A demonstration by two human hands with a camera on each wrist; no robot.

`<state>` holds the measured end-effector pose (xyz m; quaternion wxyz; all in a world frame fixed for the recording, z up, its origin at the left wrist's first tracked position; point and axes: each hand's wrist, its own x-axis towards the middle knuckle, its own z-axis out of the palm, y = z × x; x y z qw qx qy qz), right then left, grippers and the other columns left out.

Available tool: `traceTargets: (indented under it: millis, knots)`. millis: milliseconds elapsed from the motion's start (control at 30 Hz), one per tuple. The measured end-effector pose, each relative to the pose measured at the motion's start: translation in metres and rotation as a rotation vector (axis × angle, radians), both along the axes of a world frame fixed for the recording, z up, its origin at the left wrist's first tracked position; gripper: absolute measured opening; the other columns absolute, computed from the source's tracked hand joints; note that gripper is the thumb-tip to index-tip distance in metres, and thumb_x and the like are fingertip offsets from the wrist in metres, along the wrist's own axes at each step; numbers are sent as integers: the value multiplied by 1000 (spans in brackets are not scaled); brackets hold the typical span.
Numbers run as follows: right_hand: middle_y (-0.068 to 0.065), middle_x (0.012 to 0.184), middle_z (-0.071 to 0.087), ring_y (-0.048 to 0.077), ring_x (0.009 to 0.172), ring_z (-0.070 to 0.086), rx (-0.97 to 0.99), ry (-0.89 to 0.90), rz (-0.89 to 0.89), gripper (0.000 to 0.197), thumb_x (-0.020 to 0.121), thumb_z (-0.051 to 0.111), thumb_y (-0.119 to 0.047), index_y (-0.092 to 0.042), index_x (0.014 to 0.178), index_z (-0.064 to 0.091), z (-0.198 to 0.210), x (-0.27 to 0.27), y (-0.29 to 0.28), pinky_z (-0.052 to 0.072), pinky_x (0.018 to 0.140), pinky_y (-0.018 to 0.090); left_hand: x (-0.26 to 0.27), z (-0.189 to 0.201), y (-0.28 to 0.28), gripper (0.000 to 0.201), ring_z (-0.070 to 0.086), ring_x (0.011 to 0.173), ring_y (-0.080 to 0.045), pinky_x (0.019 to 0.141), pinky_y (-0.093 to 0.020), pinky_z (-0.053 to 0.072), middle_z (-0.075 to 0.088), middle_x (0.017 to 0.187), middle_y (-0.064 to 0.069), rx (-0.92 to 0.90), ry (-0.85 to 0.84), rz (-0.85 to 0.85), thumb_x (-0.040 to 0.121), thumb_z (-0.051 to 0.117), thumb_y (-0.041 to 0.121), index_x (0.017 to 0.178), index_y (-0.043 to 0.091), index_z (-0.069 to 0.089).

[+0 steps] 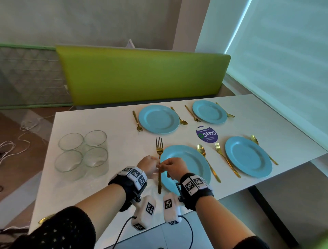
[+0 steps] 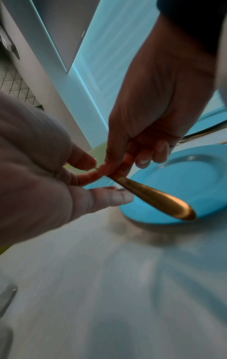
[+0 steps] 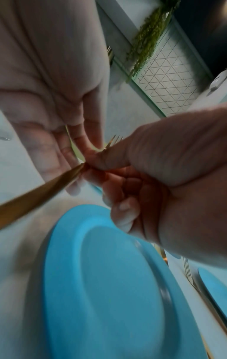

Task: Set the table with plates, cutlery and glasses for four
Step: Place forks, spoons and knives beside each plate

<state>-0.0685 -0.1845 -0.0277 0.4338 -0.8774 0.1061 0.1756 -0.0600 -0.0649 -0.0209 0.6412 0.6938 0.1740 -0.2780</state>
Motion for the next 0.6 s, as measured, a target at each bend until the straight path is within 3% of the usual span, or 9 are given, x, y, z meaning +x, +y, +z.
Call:
traceTargets:
  millis: [67, 167, 267, 333, 400, 533, 600]
  knots:
    - [-4, 64, 61, 1, 43, 47, -49, 28, -17, 27, 84, 67, -22, -23, 59, 58, -4, -7, 12, 36, 41, 10, -8, 0, 20, 23, 54, 82, -24, 78, -35, 49, 52, 82, -7, 86, -32, -22, 93, 44, 12, 71, 18, 48]
    - [1, 72, 65, 8, 60, 52, -152, 70, -33, 30, 81, 70, -23, -22, 55, 56, -15, -16, 26, 44, 61, 17, -18, -3, 53, 25, 54, 84, -24, 77, -32, 50, 54, 80, -7, 246, -76, -63, 91, 48, 15, 66, 22, 48]
    - [7, 92, 74, 12, 80, 62, -235, 108, -23, 26, 83, 69, -20, -19, 58, 62, -27, -23, 38, 52, 81, 23, -23, -7, 86, 21, 57, 83, -24, 79, -32, 51, 58, 89, -8, 339, -68, -95, 89, 48, 16, 69, 23, 48]
    - [7, 98, 74, 15, 87, 65, -295, 127, -6, 14, 83, 68, -20, -12, 73, 72, -34, -25, 45, 51, 83, 23, -26, -8, 104, 19, 57, 83, -24, 81, -33, 52, 59, 91, -9, 385, -70, -109, 89, 47, 15, 71, 21, 49]
    - [6, 100, 73, 15, 86, 64, -334, 138, -4, 15, 84, 68, -22, -9, 87, 75, -40, -25, 51, 51, 80, 23, -28, -10, 117, 18, 58, 82, -25, 81, -34, 54, 60, 89, -10, 437, -84, -122, 89, 46, 13, 72, 18, 51]
    - [8, 108, 71, 22, 104, 64, -431, 145, 35, 22, 86, 63, -22, -8, 101, 73, -47, -21, 60, 52, 90, 29, -29, -18, 135, 29, 54, 79, -24, 72, -30, 46, 57, 84, -11, 546, -92, -176, 87, 46, 11, 60, 19, 44]
    - [10, 109, 70, 24, 105, 64, -479, 140, 33, 26, 86, 62, -23, -6, 105, 71, -49, -19, 63, 53, 91, 31, -30, -20, 142, 30, 52, 80, -23, 75, -30, 45, 56, 77, -6, 585, -80, -196, 89, 45, 10, 61, 21, 41]
